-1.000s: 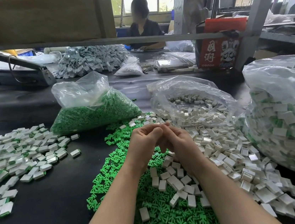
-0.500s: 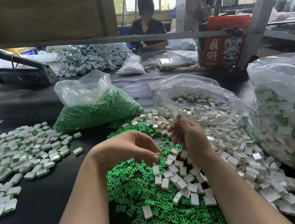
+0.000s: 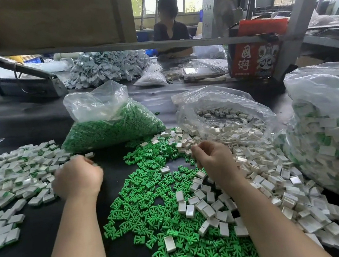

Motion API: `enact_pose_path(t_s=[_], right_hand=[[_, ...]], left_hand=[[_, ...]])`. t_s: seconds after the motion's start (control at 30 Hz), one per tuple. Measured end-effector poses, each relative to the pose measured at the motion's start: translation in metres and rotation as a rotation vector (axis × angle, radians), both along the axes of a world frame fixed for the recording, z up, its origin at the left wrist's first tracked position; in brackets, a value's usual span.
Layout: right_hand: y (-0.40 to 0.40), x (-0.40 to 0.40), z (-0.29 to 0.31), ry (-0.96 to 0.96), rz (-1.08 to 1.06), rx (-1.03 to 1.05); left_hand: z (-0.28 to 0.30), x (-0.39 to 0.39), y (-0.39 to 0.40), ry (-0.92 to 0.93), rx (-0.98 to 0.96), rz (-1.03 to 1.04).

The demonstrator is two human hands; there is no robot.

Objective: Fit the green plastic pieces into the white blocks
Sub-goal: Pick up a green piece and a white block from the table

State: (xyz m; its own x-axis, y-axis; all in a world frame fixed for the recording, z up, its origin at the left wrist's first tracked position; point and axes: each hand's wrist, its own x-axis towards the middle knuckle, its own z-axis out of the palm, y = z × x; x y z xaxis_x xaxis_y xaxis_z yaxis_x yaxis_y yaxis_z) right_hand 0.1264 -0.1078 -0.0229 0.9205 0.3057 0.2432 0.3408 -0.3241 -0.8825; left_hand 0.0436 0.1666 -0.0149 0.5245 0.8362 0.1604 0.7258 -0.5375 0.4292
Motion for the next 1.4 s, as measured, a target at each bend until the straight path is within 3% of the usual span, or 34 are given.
enact_pose_path(t_s=[0.1,0.17,0.27,0.33,0.43,0.53,0.6,0.8,0.93,1.0,1.07,1.23,1.4], right_hand=[[0.002,0.002,-0.004,-0.096,-0.009,-0.236],[0.004,0.001,-0.005,-0.176,-0.038,-0.396],[0.005,0.002,-0.005,-0.226,-0.053,-0.512],[0.005,0.001,-0.004,-0.226,-0.022,-0.553],[0.007,0.000,-0.004,-0.206,0.047,-0.653],[0.009,0.000,-0.006,-0.184,0.064,-0.750],[0.010,0.001,-0.007,-0.197,0.063,-0.761],[0.010,0.001,-0.007,-0.200,0.062,-0.671],[0.009,0.001,-0.006,-0.180,0.042,-0.538],[0.008,0.000,-0.003,-0.130,0.033,-0.378],[0.006,0.000,0.001,-0.085,0.028,-0.213],[0.004,-0.002,0.009,0.023,0.049,0.126],[0.002,-0.002,0.009,0.104,0.115,0.323]], left_hand=[[-0.002,-0.003,0.000,0.141,0.071,0.118],[-0.001,0.000,-0.004,0.096,0.135,0.083],[0.008,0.008,-0.025,-0.271,0.040,-0.285],[0.015,0.016,-0.050,-0.333,-0.122,-0.573],[0.009,0.030,-0.082,-0.116,-0.184,-0.854],[-0.004,0.038,-0.095,0.100,-0.103,-0.866],[-0.006,0.040,-0.097,0.113,-0.050,-0.846],[-0.007,0.041,-0.095,0.006,-0.098,-0.862],[-0.005,0.042,-0.090,-0.241,-0.444,-0.813],[-0.002,0.041,-0.090,-0.422,-0.677,-0.800],[0.000,0.040,-0.090,-0.547,-0.780,-0.803],[0.005,0.039,-0.092,-0.727,-0.813,-0.891],[0.006,0.039,-0.095,-0.779,-0.858,-0.928]])
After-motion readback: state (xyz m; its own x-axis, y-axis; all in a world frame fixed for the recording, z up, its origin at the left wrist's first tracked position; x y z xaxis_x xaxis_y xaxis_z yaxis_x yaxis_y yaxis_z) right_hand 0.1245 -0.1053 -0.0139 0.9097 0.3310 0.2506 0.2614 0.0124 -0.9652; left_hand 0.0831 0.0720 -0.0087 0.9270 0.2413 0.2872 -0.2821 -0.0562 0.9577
